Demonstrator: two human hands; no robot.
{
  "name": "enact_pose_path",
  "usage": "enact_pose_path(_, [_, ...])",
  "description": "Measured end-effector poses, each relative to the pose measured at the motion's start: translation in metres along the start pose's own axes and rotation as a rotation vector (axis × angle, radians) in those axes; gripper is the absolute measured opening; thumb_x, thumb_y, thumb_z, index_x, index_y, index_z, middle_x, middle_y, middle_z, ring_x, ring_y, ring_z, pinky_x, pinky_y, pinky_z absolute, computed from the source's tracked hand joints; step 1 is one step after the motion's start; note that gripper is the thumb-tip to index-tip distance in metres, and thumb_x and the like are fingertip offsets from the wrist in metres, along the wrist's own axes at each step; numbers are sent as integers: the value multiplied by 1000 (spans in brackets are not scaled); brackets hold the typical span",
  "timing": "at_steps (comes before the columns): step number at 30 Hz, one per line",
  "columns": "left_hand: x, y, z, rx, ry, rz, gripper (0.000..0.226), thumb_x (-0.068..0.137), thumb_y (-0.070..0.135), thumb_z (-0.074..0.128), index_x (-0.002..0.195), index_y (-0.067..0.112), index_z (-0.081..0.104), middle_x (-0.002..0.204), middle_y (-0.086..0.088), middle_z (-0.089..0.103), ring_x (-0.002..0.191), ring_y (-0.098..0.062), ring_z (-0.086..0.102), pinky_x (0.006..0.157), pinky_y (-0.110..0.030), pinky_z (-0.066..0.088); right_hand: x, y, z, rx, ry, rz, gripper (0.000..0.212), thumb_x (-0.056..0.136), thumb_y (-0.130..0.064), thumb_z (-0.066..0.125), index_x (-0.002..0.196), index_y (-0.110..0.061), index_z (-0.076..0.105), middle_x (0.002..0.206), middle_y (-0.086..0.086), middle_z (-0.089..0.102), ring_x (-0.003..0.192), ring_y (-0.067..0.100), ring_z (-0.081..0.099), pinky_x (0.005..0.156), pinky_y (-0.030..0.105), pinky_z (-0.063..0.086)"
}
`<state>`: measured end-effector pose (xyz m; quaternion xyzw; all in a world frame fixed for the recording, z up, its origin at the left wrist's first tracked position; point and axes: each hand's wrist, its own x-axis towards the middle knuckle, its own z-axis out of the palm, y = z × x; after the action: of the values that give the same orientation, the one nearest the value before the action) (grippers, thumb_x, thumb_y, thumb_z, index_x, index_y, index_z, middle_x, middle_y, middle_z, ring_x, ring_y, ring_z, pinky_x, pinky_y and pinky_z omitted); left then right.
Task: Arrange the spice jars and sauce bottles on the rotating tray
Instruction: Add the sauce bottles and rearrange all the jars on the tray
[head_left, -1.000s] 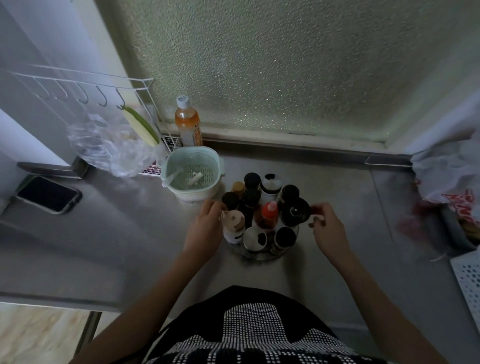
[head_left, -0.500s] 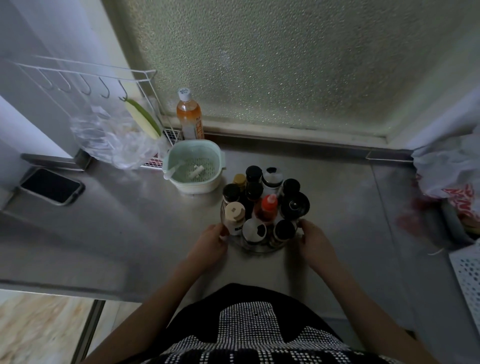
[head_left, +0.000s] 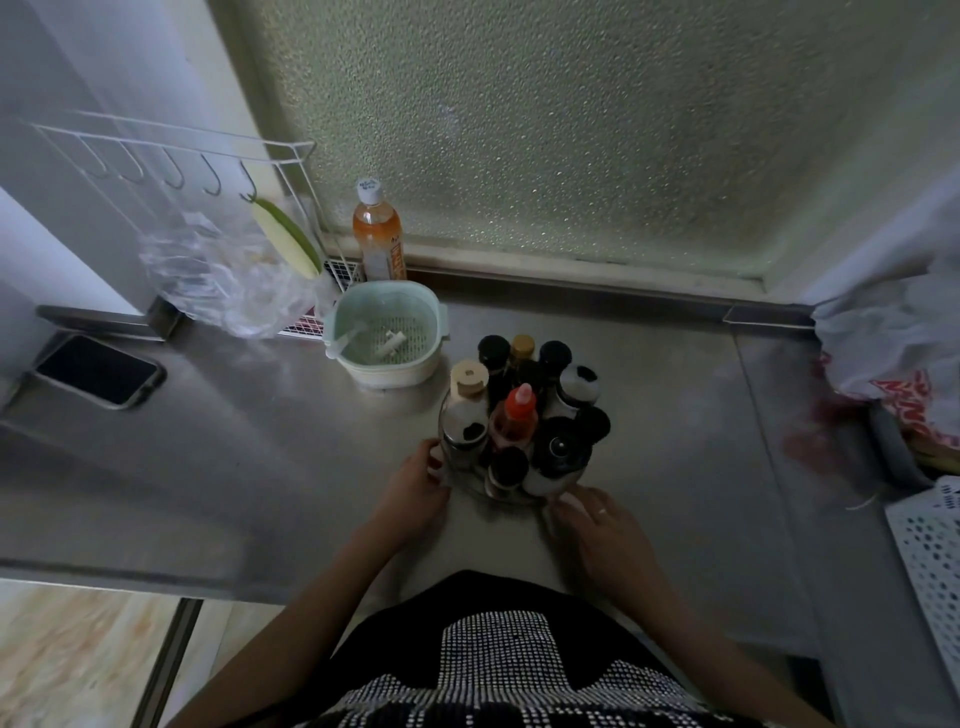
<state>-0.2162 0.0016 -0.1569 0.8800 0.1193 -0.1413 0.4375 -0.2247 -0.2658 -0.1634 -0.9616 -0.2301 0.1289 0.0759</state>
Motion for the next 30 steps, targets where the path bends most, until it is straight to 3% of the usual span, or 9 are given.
enact_pose_path(3, [-2, -2, 0, -15, -7, -32, 65, 79, 3, 62, 136, 9, 33, 116, -19, 56, 98, -33, 59, 88, -42, 51, 1, -16, 3, -5, -43, -91, 56, 68, -28, 71, 122, -29, 54, 114, -5, 68, 102, 20, 65, 83, 28, 50])
enact_pose_path(6, [-4, -1, 3, -15, -68, -26, 71, 76, 4, 67, 137, 7, 30, 119, -21, 52, 100, -35, 59, 85, -38, 51, 7, -32, 0, 11, -96, -149, 45, 73, -31, 53, 117, -29, 62, 113, -9, 70, 101, 14, 66, 89, 28, 39])
enact_pose_path(11, [-4, 4, 8, -61, -41, -18, 73, 69, 19, 72, 130, 2, 37, 120, -20, 47, 107, -38, 54, 88, -40, 49, 14, -44, 1, -21, -101, -275, 57, 63, -29, 36, 111, -34, 67, 121, -14, 66, 106, 6, 65, 82, 23, 53])
enact_pose_path(14, [-2, 11, 5, 22, 79, 50, 62, 72, 25, 72, 122, -2, 45, 117, -23, 49, 106, -39, 53, 87, -43, 50, 20, -47, 0, -8, -48, -291, 47, 67, -28, 40, 102, -35, 70, 112, -13, 71, 100, 7, 68, 77, 22, 55])
enact_pose_path(17, [3, 19, -2, 64, 154, 118, 67, 67, 39, 63, 119, -1, 48, 112, -23, 51, 97, -39, 56, 80, -44, 52, 11, -37, -12, 182, 115, -290, 25, 80, -26, 49, 93, -22, 70, 91, 1, 74, 78, 20, 70, 65, 26, 55])
enact_pose_path(21, [19, 26, -12, 24, 193, 127, 58, 72, 10, 74, 124, 3, 48, 114, -22, 52, 100, -39, 56, 82, -37, 47, 2, -12, -54, 369, 503, 72, 35, 79, -15, 54, 113, -16, 54, 101, 10, 65, 90, 21, 60, 75, 35, 53])
enact_pose_path(23, [26, 29, -14, 16, 189, 117, 57, 73, 9, 73, 124, 5, 49, 114, -23, 53, 99, -38, 57, 81, -33, 46, 11, -5, -69, 311, 427, 136, 54, 75, -11, 64, 125, -18, 46, 112, 12, 58, 98, 28, 58, 80, 42, 53])
enact_pose_path(25, [30, 34, -16, -1, 168, 116, 53, 74, 10, 70, 123, 6, 51, 112, -24, 55, 100, -39, 57, 83, -34, 45, 23, -1, -76, 238, 265, 146, 66, 74, -21, 68, 134, -22, 41, 123, 10, 52, 107, 29, 55, 85, 43, 51])
enact_pose_path(30, [30, 43, -16, -181, 252, 88, 46, 75, 27, 65, 114, 8, 52, 113, -15, 64, 105, -30, 60, 87, -42, 50, 42, -7, -86, 160, 23, 184, 69, 77, -36, 62, 140, -32, 33, 126, 6, 44, 107, 25, 54, 81, 34, 47])
